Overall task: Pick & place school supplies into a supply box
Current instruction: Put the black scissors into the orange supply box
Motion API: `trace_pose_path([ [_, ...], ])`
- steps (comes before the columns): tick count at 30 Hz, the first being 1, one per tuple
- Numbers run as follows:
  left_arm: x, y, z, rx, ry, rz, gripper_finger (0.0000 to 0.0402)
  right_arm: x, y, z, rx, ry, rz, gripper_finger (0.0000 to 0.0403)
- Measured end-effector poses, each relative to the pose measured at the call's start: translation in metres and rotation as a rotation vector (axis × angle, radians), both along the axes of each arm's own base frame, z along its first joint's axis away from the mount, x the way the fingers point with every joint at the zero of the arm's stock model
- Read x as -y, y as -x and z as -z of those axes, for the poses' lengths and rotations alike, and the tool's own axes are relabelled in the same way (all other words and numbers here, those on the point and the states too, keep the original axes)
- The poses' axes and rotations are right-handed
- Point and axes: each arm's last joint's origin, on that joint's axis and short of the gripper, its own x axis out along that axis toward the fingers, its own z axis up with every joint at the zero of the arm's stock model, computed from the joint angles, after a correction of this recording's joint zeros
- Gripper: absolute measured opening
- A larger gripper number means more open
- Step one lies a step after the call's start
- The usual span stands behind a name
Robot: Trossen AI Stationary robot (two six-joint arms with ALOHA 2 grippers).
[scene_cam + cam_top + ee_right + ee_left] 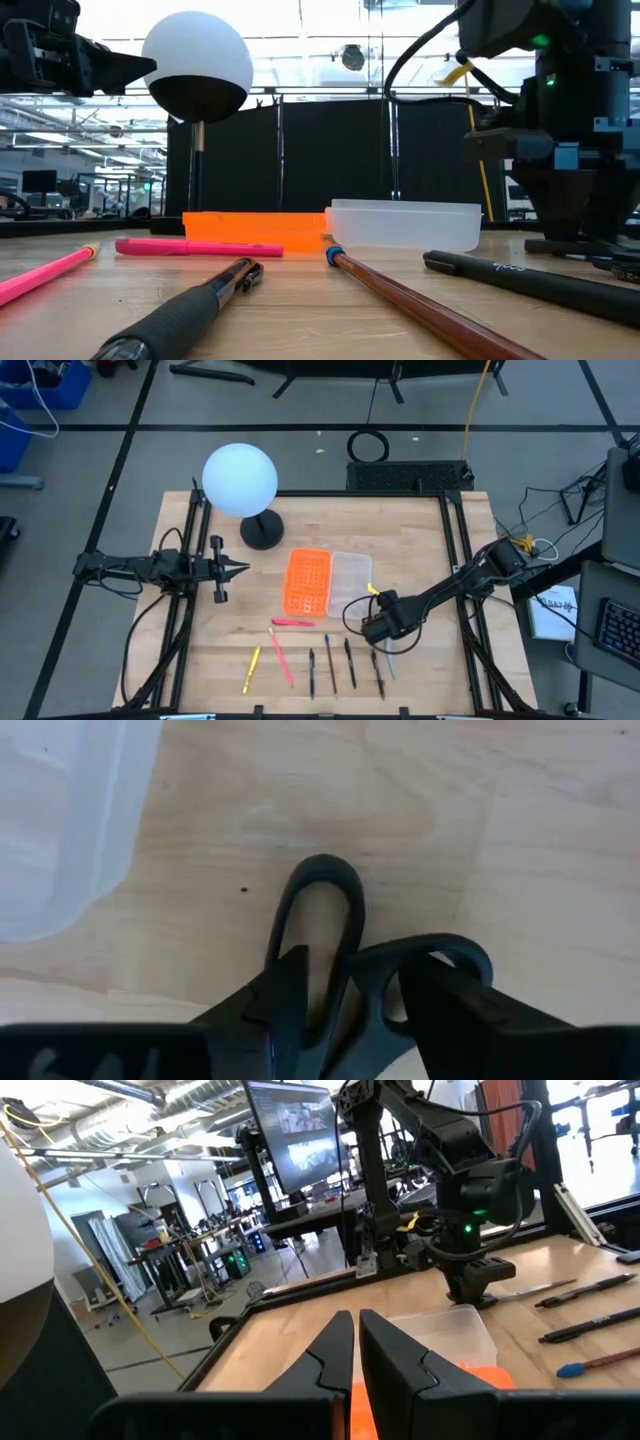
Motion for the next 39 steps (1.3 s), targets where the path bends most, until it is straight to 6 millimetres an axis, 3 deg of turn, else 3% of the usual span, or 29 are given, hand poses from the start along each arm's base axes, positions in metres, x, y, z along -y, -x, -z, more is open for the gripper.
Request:
trace_pose_path([
  [9, 0.0, 0.0, 0.0, 0.002, 0.0, 0.0, 0.0031, 0.011, 0.024, 0.029, -0.072, -0.022, 0.025, 0.0109],
  [13, 0.0, 0.0, 0.0, 0.002, 0.002, 0.0, 0.0031, 0.013, 0.027, 0.031, -0.083, -0.024, 0.028, 0.0056],
  [16, 0.0, 0.0, 0.0, 0.003, 0.019, 0.002, 0.0031, 0.016, 0.027, 0.028, -0.076, -0.04, 0.015, 0.0048],
  [32, 0.0, 0.0, 0.001, -0.007, 0.027, 0.004, 0.0031, 0.027, 0.042, -0.039, 0.198, 0.026, -0.012, 0.0031],
  [39, 0.0, 0.0, 0.001, -0.011, 0.045, 0.006, 0.0031, 0.033, 0.042, -0.069, 0.431, 0.065, -0.019, 0.0031],
])
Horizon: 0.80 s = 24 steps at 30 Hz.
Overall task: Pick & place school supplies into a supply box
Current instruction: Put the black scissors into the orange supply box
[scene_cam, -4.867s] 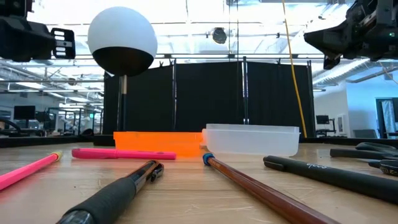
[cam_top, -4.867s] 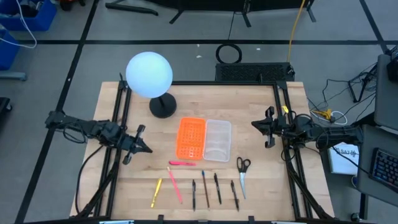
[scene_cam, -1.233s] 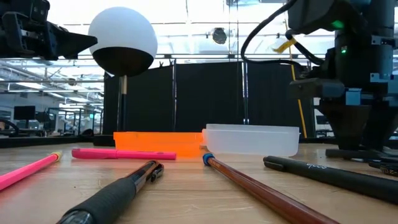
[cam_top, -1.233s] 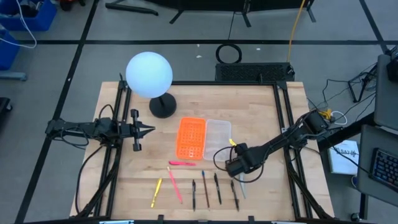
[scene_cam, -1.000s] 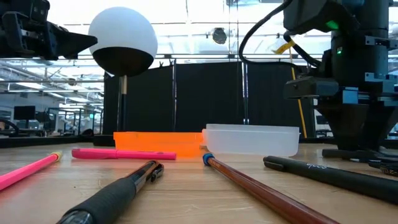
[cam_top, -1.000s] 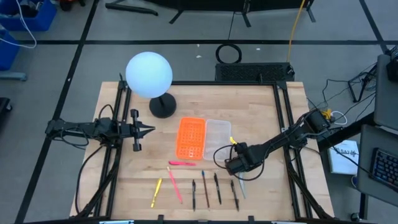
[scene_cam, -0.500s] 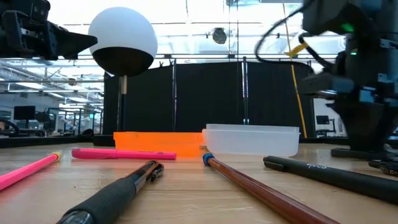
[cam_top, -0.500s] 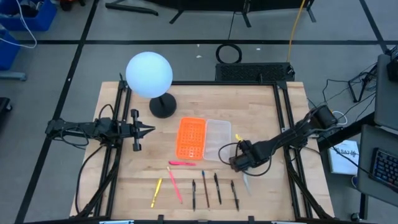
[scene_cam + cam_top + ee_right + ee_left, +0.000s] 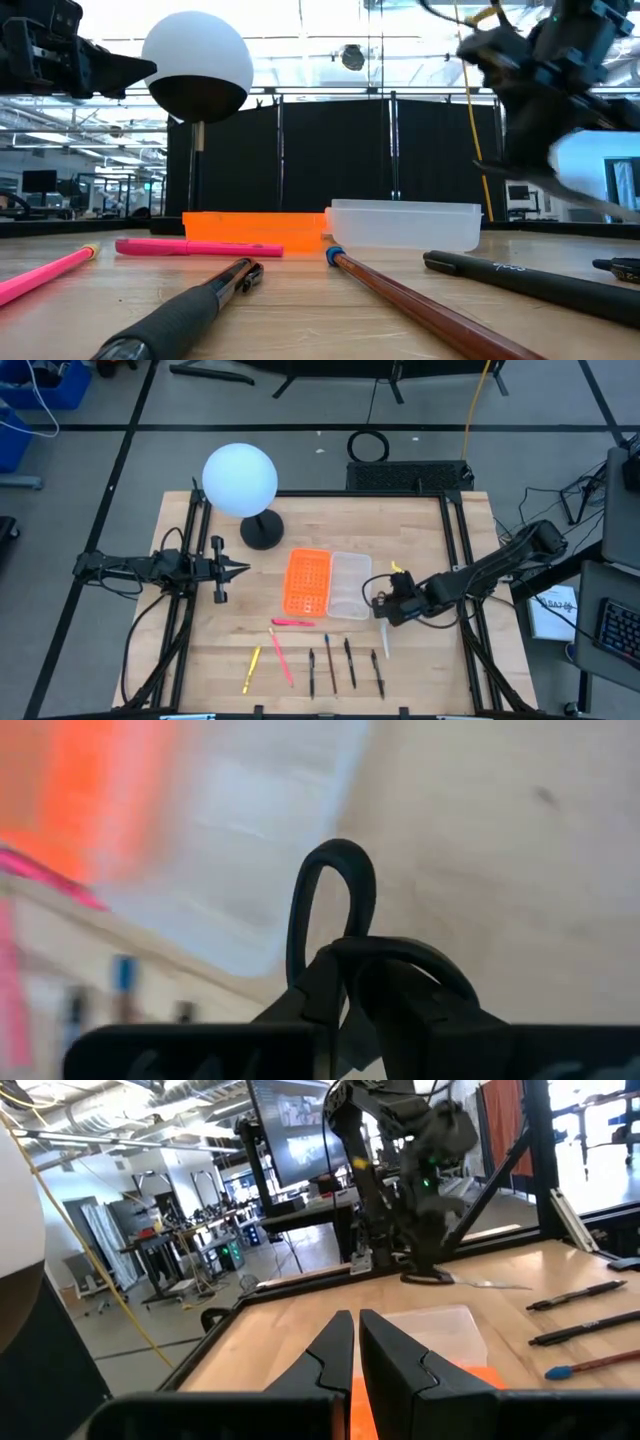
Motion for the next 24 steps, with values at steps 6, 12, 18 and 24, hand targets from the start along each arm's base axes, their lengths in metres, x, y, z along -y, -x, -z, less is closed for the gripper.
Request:
trace_pose_path([
  [6, 0.0, 0.0, 0.002, -0.017, 0.001, 0.001, 0.0031, 0.002, 0.002, -0.009, 0.068, 0.045, 0.003, 0.003],
  [12, 0.0, 0.0, 0.002, -0.016, 0.009, 0.001, 0.0031, 0.005, -0.012, -0.015, 0.186, 0.066, -0.036, 0.003],
  [18, 0.0, 0.0, 0.001, -0.014, 0.01, 0.002, 0.0031, 0.025, -0.035, -0.028, 0.36, 0.105, -0.062, 0.003],
  [24, 0.0, 0.0, 0.001, -0.013, 0.013, 0.002, 0.0031, 0.067, -0.044, -0.03, 0.356, 0.13, -0.016, 0.003],
])
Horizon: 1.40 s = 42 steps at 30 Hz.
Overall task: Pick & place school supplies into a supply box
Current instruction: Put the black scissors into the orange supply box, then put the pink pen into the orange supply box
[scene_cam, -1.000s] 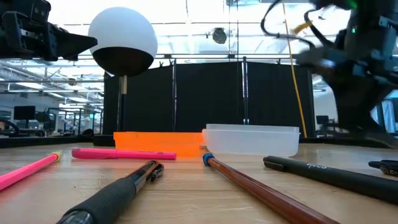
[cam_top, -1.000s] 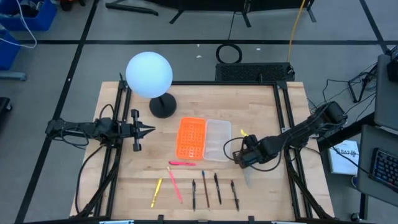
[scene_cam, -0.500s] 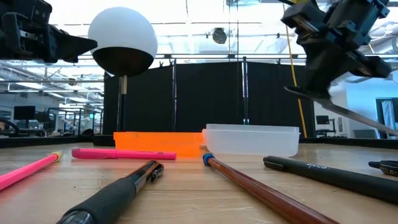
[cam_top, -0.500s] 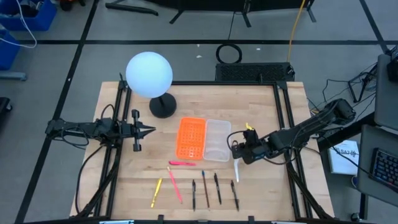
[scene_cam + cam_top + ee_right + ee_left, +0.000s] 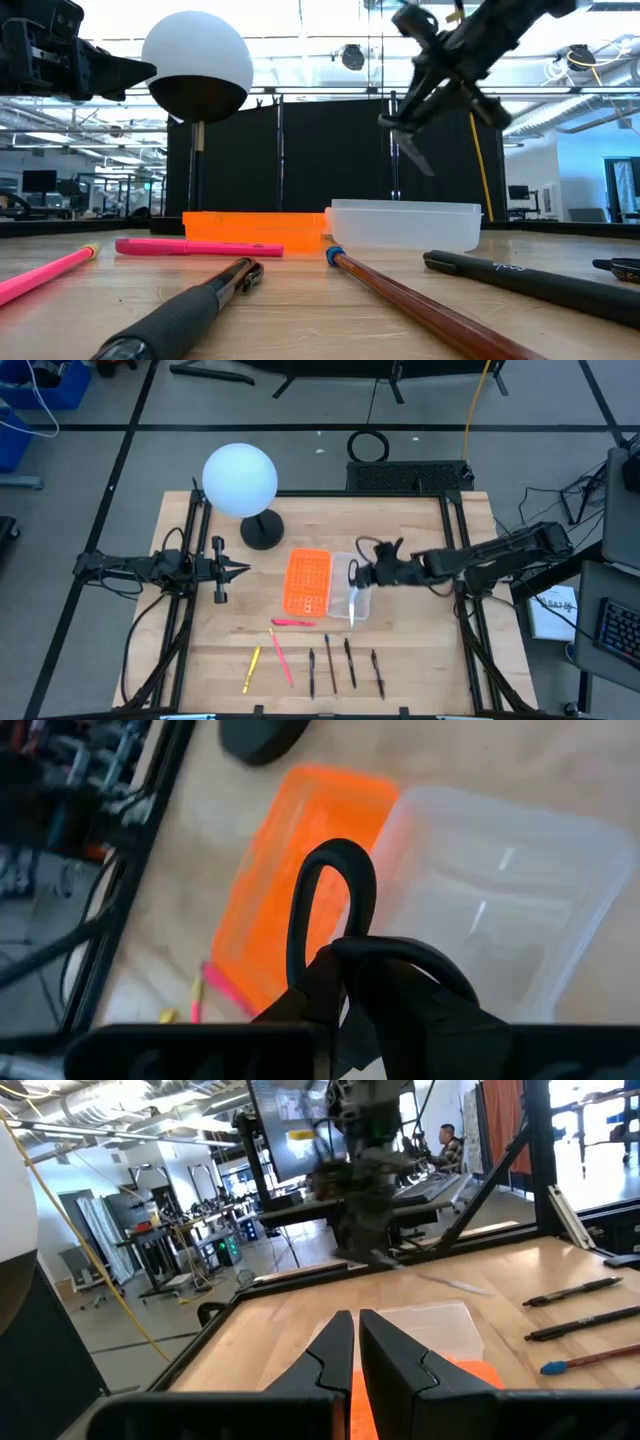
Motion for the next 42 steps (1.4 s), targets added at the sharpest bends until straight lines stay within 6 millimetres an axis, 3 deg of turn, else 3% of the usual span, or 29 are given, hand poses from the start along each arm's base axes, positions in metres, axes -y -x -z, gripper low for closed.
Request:
trace_pose_path([
  [4, 0.0, 0.0, 0.0, -0.002, -0.014, -0.001, 0.0031, 0.024, -0.005, 0.008, -0.041, -0.023, 0.031, 0.003],
  [11, 0.0, 0.0, 0.0, 0.002, -0.023, -0.007, 0.0031, 0.056, -0.019, 0.042, -0.162, -0.085, 0.028, 0.003],
  [17, 0.0, 0.0, 0.0, 0.002, -0.037, -0.011, 0.0031, 0.064, -0.032, 0.072, -0.207, -0.185, -0.022, 0.003],
  [25, 0.0, 0.0, 0.0, 0.001, -0.039, -0.011, 0.0031, 0.069, -0.036, 0.093, -0.266, -0.198, -0.009, 0.0034],
  [30, 0.0, 0.0, 0.0, 0.001, -0.036, -0.011, 0.0031, 0.07, -0.035, 0.094, -0.292, -0.157, -0.005, 0.0106],
  [35, 0.0, 0.0, 0.0, 0.0, -0.037, -0.011, 0.0031, 0.069, -0.034, 0.082, -0.247, -0.144, -0.018, 0.017],
  [42, 0.0, 0.0, 0.0, -0.005, -0.036, -0.011, 0.0031, 0.064, -0.022, 0.044, -0.153, -0.106, -0.06, 0.0191],
])
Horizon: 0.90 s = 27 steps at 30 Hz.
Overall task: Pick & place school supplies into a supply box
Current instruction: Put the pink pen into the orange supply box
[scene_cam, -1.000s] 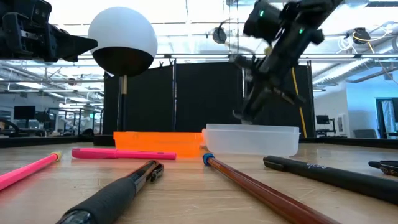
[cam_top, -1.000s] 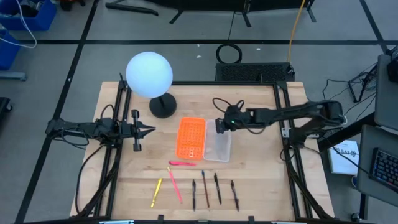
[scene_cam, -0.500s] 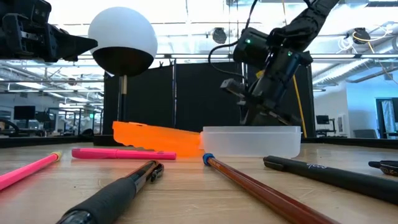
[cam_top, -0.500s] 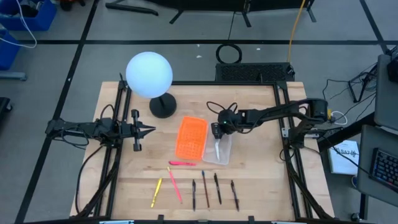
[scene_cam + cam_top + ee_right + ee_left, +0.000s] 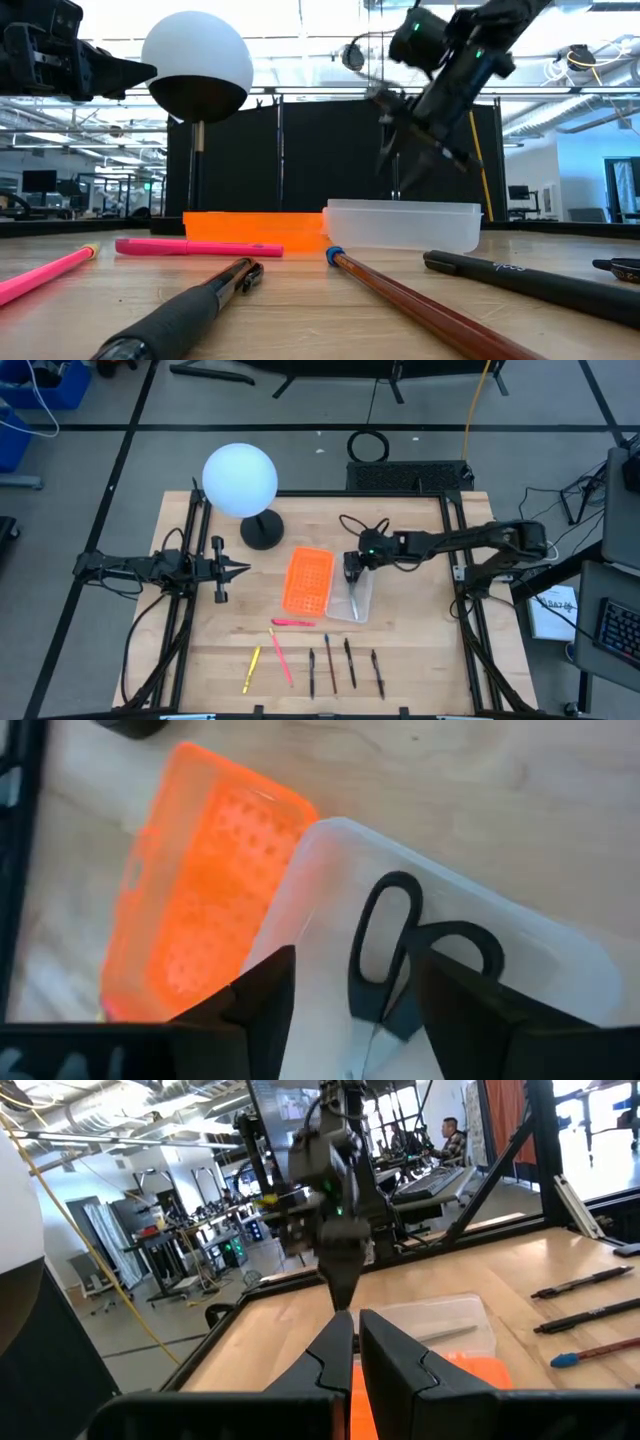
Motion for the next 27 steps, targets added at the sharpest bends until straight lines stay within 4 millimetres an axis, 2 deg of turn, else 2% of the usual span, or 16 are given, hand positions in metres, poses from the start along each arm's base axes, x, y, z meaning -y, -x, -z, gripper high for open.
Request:
trace_pose_path([
  [5, 0.0, 0.0, 0.0, 0.0, 0.002, 0.0, 0.0031, -0.026, 0.015, -0.037, 0.1, 0.123, -0.133, 0.0173],
  [10, 0.0, 0.0, 0.0, 0.0, 0.021, 0.001, 0.0031, -0.067, 0.038, -0.074, 0.183, 0.474, -0.185, 0.0147],
  [12, 0.0, 0.0, 0.0, 0.001, 0.025, 0.002, 0.0031, -0.082, 0.048, -0.082, 0.192, 0.601, -0.187, 0.0135],
  [15, 0.0, 0.0, 0.0, 0.0, 0.03, 0.002, 0.0031, -0.093, 0.061, -0.081, 0.193, 0.662, -0.211, 0.0111],
  [20, 0.0, 0.0, 0.0, -0.001, 0.013, 0.0, 0.0031, -0.093, 0.081, -0.068, 0.167, 0.733, -0.299, 0.004],
  [22, 0.0, 0.0, 0.0, -0.001, 0.013, 0.0, 0.0031, -0.092, 0.088, -0.058, 0.149, 0.773, -0.405, 0.0011],
  [25, 0.0, 0.0, 0.0, 0.0, 0.001, -0.001, 0.0031, -0.092, 0.097, -0.037, 0.193, 0.823, -0.574, 0.001],
  [27, 0.0, 0.0, 0.0, -0.003, -0.042, -0.005, 0.0031, -0.09, 0.103, -0.024, 0.276, 0.871, -0.589, 0.0006],
])
